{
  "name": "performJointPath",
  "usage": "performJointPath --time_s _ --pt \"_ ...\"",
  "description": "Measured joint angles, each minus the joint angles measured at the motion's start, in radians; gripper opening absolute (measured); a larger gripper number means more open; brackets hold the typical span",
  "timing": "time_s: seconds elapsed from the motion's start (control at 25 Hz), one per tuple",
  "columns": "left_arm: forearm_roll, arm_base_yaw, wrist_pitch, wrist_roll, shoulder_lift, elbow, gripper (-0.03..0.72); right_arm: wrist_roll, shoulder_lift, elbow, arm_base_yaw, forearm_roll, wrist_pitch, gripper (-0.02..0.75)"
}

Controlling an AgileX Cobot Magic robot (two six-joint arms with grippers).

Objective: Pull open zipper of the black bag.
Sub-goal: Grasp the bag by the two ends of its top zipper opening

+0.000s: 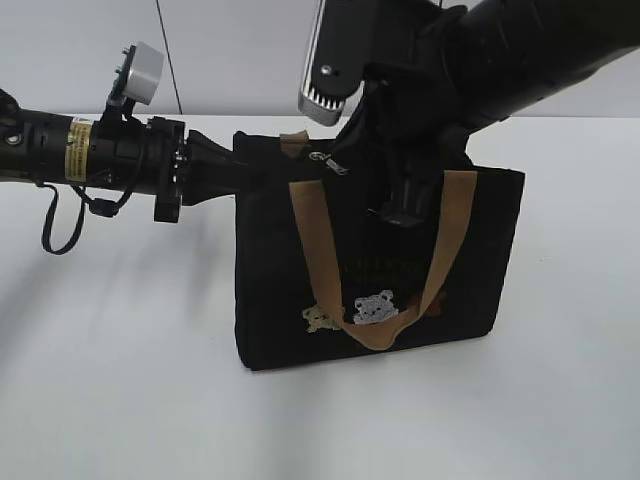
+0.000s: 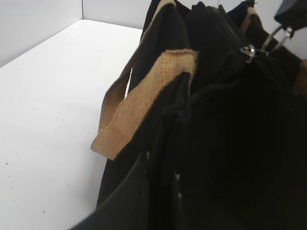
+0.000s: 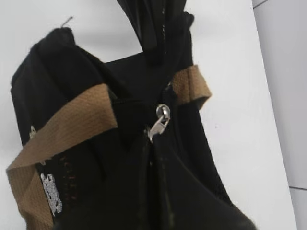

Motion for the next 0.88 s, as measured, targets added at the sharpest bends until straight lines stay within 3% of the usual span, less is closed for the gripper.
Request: performJointPath --time_s 0.44,0.76,0.88 --pt "0.0 0.0 0.0 0.0 0.0 0.0 0.027 0.325 -0.036 0.0 0.0 -0.207 -0.005 -0.015" --pt "0.0 0.0 0.0 0.0 0.0 0.0 0.027 0.308 -0.045 -0.002 0.034 -0.212 0.006 -0.015" --pt "0.0 0.0 0.0 0.0 0.0 0.0 0.027 0.275 -0.041 -0.002 0.064 -0.212 0.011 0.018"
